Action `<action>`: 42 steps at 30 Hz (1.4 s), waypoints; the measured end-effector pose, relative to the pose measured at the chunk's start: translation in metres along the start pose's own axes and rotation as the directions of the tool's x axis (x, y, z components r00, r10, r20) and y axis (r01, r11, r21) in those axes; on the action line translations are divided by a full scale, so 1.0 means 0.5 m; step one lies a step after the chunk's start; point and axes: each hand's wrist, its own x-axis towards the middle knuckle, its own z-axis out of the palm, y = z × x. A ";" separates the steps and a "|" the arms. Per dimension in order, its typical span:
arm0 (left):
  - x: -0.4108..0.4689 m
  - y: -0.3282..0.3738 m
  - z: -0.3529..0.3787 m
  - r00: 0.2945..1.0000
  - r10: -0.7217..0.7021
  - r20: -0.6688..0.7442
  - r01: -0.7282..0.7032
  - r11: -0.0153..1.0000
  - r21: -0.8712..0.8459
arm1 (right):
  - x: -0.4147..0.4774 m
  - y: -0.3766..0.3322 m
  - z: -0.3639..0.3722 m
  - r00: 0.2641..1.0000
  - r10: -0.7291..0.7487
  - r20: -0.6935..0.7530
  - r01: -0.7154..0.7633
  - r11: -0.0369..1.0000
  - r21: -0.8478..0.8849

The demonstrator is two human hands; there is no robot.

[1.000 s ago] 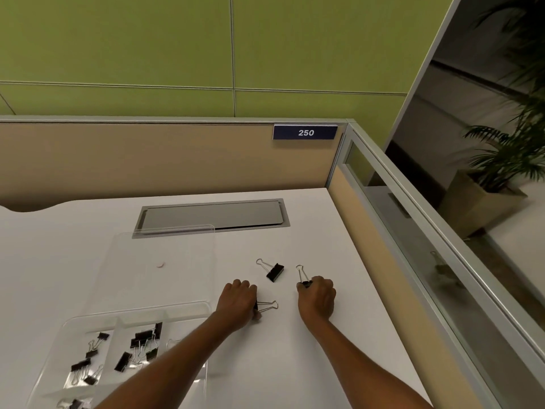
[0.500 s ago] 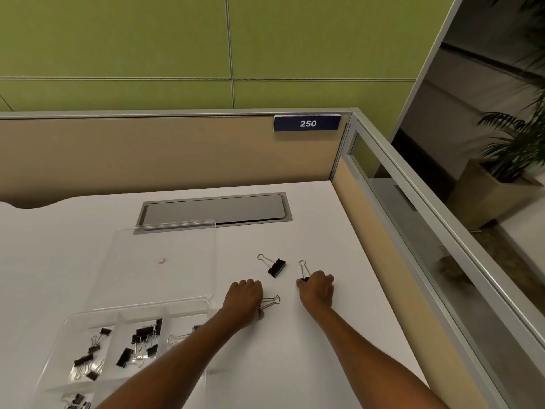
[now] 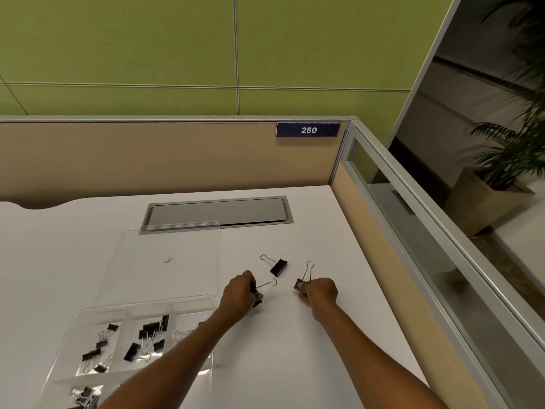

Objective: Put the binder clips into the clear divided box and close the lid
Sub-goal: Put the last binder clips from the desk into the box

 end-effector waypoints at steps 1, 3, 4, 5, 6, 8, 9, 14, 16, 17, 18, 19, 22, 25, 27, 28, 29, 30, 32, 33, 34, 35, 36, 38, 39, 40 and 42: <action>-0.005 -0.002 -0.010 0.999 -0.035 -0.024 0.033 0.997 -0.077 | -0.015 0.002 -0.003 1.000 0.004 0.001 -0.004 0.998 0.069; -0.017 -0.009 -0.030 0.993 -0.104 -0.059 0.090 0.973 -0.214 | -0.044 0.005 -0.002 1.000 -0.010 0.022 0.007 0.991 0.136; -0.025 -0.014 -0.042 0.989 -0.135 -0.068 0.112 0.957 -0.269 | -0.060 0.003 0.001 0.999 -0.027 0.044 0.020 0.989 0.143; -0.034 -0.021 -0.055 0.985 -0.156 -0.074 0.126 0.942 -0.312 | -0.077 0.003 0.006 0.997 -0.040 0.069 0.030 0.989 0.146; -0.044 -0.030 -0.068 0.982 -0.173 -0.078 0.136 0.929 -0.345 | -0.093 0.005 0.013 0.995 -0.045 0.094 0.032 0.989 0.144; -0.064 -0.051 -0.095 0.976 -0.197 -0.088 0.146 0.903 -0.403 | -0.127 0.008 0.031 0.986 -0.062 0.152 0.043 0.991 0.127; -0.075 -0.063 -0.108 0.974 -0.209 -0.093 0.150 0.890 -0.430 | -0.146 0.009 0.042 0.981 -0.078 0.179 0.058 0.991 0.117; -0.125 -0.129 -0.164 0.968 -0.235 -0.086 0.167 0.863 -0.477 | -0.233 0.013 0.108 0.959 -0.159 0.236 0.157 0.987 0.029; -0.138 -0.153 -0.179 0.963 -0.253 -0.096 0.182 0.869 -0.459 | -0.264 0.022 0.134 0.945 -0.194 0.265 0.201 0.980 -0.002; -0.145 -0.164 -0.186 0.959 -0.267 -0.101 0.196 0.872 -0.448 | -0.280 0.027 0.146 0.937 -0.210 0.278 0.224 0.974 -0.020; -0.149 -0.173 -0.189 0.955 -0.277 -0.104 0.207 0.877 -0.434 | -0.294 0.032 0.155 0.930 -0.226 0.288 0.246 0.969 -0.034; -0.154 -0.178 -0.191 0.953 -0.285 -0.106 0.219 0.885 -0.411 | -0.306 0.037 0.163 0.924 -0.245 0.294 0.269 0.962 -0.041; -0.172 -0.198 -0.193 0.945 -0.309 -0.110 0.262 0.913 -0.312 | -0.337 0.054 0.187 0.915 -0.284 0.288 0.315 0.947 -0.068; -0.186 -0.219 -0.188 0.939 -0.323 -0.115 0.291 0.929 -0.230 | -0.357 0.073 0.210 0.907 -0.320 0.273 0.369 0.917 -0.150; -0.191 -0.231 -0.182 0.941 -0.317 -0.119 0.291 0.937 -0.195 | -0.364 0.088 0.227 0.901 -0.343 0.264 0.404 0.886 -0.228; -0.192 -0.236 -0.180 0.942 -0.313 -0.122 0.290 0.941 -0.177 | -0.367 0.095 0.235 0.900 -0.355 0.253 0.419 0.864 -0.279; -0.193 -0.240 -0.177 0.943 -0.309 -0.128 0.289 0.945 -0.155 | -0.368 0.100 0.243 0.898 -0.368 0.240 0.432 0.837 -0.335; -0.194 -0.244 -0.176 0.942 -0.307 -0.135 0.290 0.948 -0.131 | -0.370 0.105 0.250 0.897 -0.380 0.224 0.440 0.811 -0.387; -0.197 -0.249 -0.173 0.942 -0.302 -0.149 0.289 0.952 -0.099 | -0.376 0.112 0.260 0.892 -0.405 0.202 0.451 0.757 -0.473; -0.197 -0.250 -0.172 0.943 -0.296 -0.154 0.286 0.954 -0.087 | -0.379 0.114 0.262 0.885 -0.423 0.196 0.460 0.729 -0.507; -0.196 -0.250 -0.171 0.944 -0.289 -0.158 0.281 0.957 -0.072 | -0.381 0.116 0.265 0.878 -0.438 0.191 0.468 0.706 -0.532; -0.195 -0.249 -0.171 0.947 -0.278 -0.162 0.274 0.961 -0.049 | -0.381 0.118 0.267 0.871 -0.455 0.186 0.476 0.686 -0.551; -0.194 -0.247 -0.170 0.949 -0.268 -0.167 0.268 0.963 -0.024 | -0.381 0.121 0.270 0.865 -0.468 0.180 0.481 0.672 -0.563; -0.191 -0.244 -0.168 0.953 -0.239 -0.184 0.246 0.969 0.016 | -0.381 0.125 0.275 0.856 -0.487 0.176 0.488 0.648 -0.584; -0.189 -0.246 -0.167 0.956 -0.222 -0.191 0.232 0.972 0.030 | -0.380 0.127 0.278 0.854 -0.491 0.172 0.487 0.638 -0.597; -0.188 -0.247 -0.166 0.959 -0.207 -0.195 0.220 0.975 0.044 | -0.380 0.129 0.281 0.853 -0.495 0.167 0.484 0.629 -0.609; -0.186 -0.251 -0.164 0.962 -0.186 -0.203 0.204 0.976 0.074 | -0.378 0.132 0.286 0.838 -0.520 0.164 0.492 0.592 -0.638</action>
